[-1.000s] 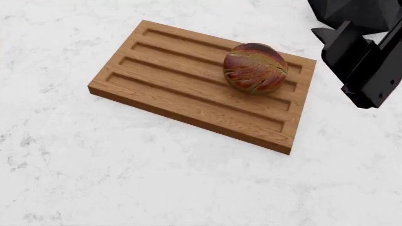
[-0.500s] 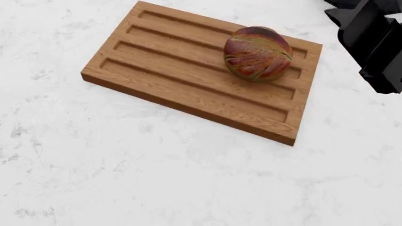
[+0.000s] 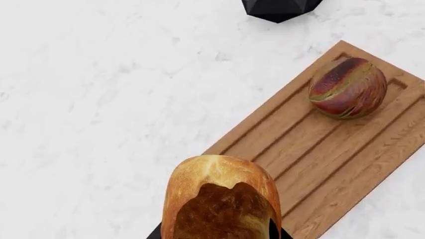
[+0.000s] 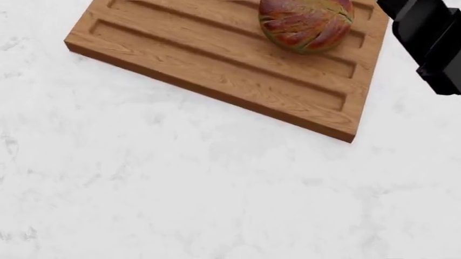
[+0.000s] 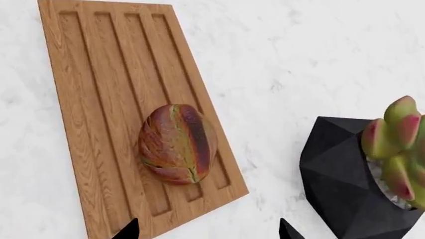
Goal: Place all breads on the cutting board.
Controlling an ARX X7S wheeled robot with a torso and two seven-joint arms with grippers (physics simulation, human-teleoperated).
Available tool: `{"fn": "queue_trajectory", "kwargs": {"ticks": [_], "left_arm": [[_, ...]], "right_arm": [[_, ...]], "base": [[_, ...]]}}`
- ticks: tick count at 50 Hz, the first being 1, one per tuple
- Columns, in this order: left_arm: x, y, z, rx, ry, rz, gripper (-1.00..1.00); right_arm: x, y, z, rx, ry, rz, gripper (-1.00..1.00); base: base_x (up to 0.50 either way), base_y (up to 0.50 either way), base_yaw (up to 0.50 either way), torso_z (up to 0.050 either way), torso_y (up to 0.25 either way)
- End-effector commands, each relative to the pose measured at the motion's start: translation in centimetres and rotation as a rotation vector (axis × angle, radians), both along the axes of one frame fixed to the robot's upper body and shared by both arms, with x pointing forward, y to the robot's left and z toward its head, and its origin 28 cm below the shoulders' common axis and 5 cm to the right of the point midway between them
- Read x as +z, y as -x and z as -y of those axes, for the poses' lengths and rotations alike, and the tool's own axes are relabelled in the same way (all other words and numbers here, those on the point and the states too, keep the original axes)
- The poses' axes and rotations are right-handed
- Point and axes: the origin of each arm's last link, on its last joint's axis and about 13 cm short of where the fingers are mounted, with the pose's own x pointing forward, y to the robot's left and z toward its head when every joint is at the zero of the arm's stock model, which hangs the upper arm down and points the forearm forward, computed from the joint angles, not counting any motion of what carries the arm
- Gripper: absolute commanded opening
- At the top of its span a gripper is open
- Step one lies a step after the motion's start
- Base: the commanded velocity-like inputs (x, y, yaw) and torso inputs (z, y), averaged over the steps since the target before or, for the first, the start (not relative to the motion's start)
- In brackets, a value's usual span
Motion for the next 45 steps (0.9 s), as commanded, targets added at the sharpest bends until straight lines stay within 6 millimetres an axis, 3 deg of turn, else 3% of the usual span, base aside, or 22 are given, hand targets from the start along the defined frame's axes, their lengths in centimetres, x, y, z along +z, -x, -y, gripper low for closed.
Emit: {"fn": "queue_trajectory", "kwargs": {"ticks": [1, 12, 22, 24, 31, 45], "left_arm": [[0.0, 0.0, 0.3, 0.006, 0.033, 0.008, -1.00], [0.7, -1.2, 1.1, 0.003, 0.041, 0.024, -1.00], [0.9, -2.8, 3.4, -0.007, 0.006, 0.023, -1.00], [0.5, -3.2, 4.9, -0.031, 0.010, 0.017, -1.00], [-0.5, -4.1, 6.6, -0.059, 0.002, -0.009, -1.00], [-3.6, -5.8, 9.1, -0.099, 0.035, -0.065, -1.00]], "right_arm": [[0.1, 0.1, 0.1, 0.004, -0.006, 0.009, 1.00], [-0.1, 0.4, 0.1, 0.002, -0.022, 0.005, 1.00], [-0.3, 0.3, -0.2, 0.002, -0.023, 0.000, 1.00], [-0.3, 0.3, -0.1, 0.009, -0.036, 0.009, 1.00], [-0.6, 0.5, 0.1, 0.005, -0.040, 0.006, 1.00], [-1.5, 0.6, -0.1, 0.005, -0.061, -0.008, 1.00]], "base": [[0.00, 0.00, 0.00, 0.014, -0.203], [0.00, 0.00, 0.00, 0.002, -0.021], [0.00, 0.00, 0.00, 0.000, 0.000], [0.00, 0.00, 0.00, 0.000, 0.000], [0.00, 0.00, 0.00, 0.000, 0.000], [0.00, 0.00, 0.00, 0.000, 0.000]]}}
